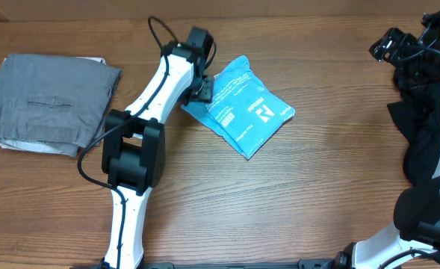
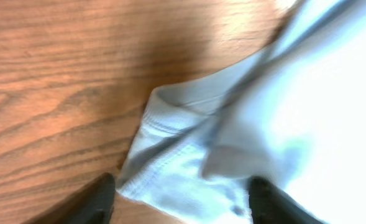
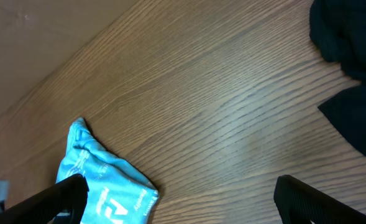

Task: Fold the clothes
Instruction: 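Grasp the blue bundle's left edge with the left gripper and lift it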

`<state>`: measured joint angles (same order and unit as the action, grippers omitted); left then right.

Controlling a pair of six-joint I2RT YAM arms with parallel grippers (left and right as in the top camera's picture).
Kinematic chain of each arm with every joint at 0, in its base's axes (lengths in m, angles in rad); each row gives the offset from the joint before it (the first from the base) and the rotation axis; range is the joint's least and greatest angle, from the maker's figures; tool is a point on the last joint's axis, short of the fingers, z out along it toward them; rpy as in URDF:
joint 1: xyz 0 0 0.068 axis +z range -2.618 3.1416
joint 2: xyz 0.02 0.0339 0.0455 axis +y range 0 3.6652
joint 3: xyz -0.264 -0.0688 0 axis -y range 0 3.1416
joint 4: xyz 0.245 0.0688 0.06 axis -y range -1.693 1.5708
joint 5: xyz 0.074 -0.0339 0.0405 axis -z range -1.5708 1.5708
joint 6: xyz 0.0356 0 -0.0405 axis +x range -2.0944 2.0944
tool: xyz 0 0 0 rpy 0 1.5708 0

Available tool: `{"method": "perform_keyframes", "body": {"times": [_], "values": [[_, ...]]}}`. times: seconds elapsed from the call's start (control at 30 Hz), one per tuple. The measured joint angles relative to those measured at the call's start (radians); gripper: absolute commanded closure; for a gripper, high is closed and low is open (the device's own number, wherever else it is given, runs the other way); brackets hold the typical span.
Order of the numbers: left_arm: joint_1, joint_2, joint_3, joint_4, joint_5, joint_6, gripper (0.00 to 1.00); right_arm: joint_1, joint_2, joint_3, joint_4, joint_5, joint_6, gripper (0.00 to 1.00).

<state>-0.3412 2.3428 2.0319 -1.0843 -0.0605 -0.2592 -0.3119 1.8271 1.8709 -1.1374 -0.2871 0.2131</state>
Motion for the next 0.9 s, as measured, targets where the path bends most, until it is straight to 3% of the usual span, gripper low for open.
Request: {"method": "perform_keyframes", "body": {"times": [0.1, 0.23, 0.9], "values": [[-0.019, 0.0, 0.099, -0.036, 0.012, -0.006, 0.01, 0.0, 0.0, 0.0, 0.001, 0.0, 0.0, 0.0], [-0.037, -0.002, 0.153, -0.033, 0.031, -0.03, 0.01, 0.0, 0.0, 0.0, 0.0, 0.0, -0.001, 0.0], [-0.029, 0.122, 0.096, -0.004, 0.061, -0.037, 0.0, 0.0, 0.0, 0.0, 0.0, 0.0, 0.0, 0.0]]}}
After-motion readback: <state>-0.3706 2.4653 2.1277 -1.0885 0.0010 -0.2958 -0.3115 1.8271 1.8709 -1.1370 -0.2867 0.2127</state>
